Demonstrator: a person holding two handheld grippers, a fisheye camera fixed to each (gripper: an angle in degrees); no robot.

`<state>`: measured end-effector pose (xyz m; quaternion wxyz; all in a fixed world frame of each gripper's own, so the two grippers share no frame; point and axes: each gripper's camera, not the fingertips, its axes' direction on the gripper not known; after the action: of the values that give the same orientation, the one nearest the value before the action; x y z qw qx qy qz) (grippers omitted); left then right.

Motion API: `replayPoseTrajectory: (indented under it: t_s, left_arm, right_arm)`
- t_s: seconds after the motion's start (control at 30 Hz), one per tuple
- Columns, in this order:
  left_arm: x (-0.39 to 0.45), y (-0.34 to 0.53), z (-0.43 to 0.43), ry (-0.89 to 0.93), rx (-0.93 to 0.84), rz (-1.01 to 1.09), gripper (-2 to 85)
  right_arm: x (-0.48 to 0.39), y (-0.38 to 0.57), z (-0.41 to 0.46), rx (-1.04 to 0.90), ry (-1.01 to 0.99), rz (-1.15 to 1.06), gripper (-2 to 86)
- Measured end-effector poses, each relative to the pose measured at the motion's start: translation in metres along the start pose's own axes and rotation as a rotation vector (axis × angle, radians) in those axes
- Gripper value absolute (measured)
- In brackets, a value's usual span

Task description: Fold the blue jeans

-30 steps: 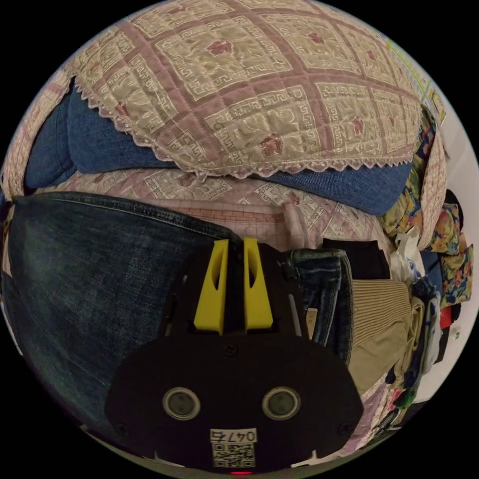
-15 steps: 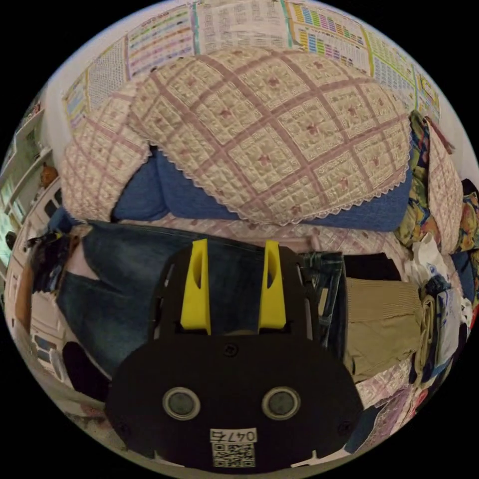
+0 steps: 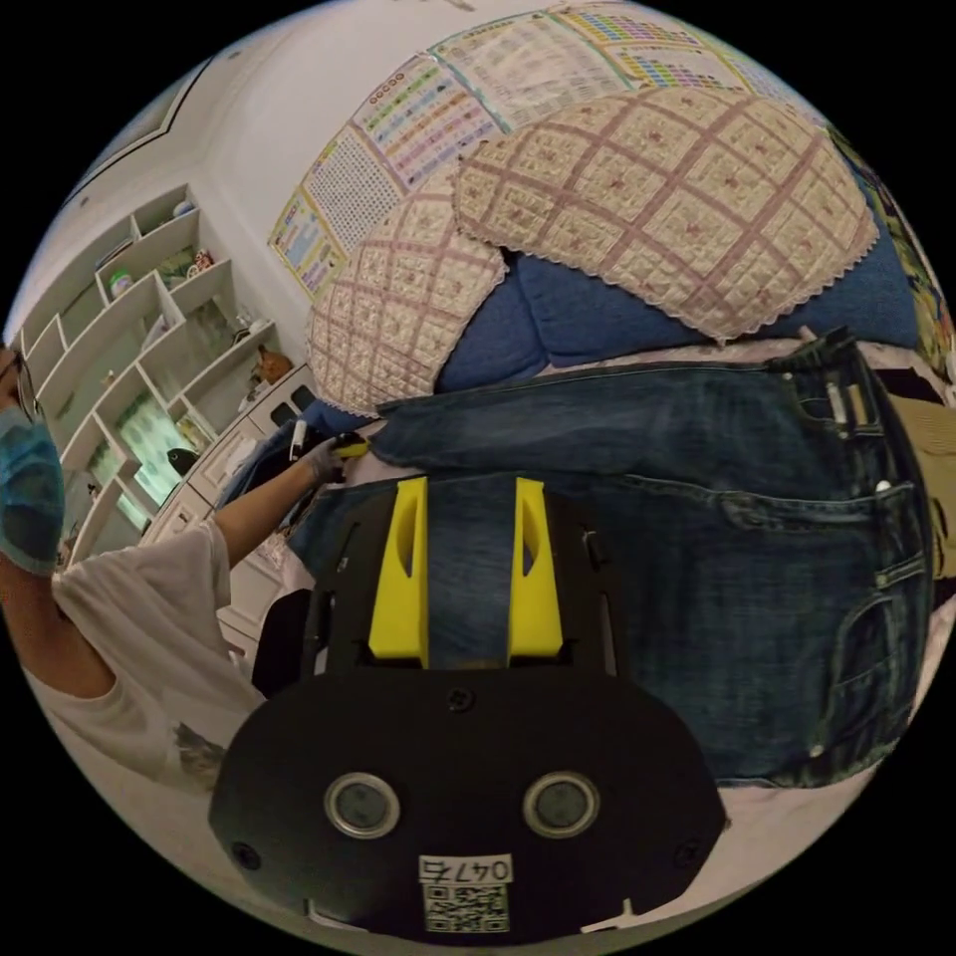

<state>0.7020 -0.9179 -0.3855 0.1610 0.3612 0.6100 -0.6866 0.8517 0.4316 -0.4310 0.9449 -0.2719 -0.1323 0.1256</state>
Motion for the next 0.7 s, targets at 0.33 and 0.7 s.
replayPoseTrajectory:
  t_s: [0.33, 0.7]
  left_arm:
    - [0.113, 0.002, -0.129, -0.283, 0.121, 0.336, 0.5]
    - [0.227, 0.063, -0.343, -0.418, 0.266, 0.621, 3.7]
  right_arm:
    - [-0.119, 0.036, 0.031, -0.034, 0.213, -0.330, 4.7]
    - [-0.175, 0.068, -0.017, -0.034, 0.237, -0.364, 3.6]
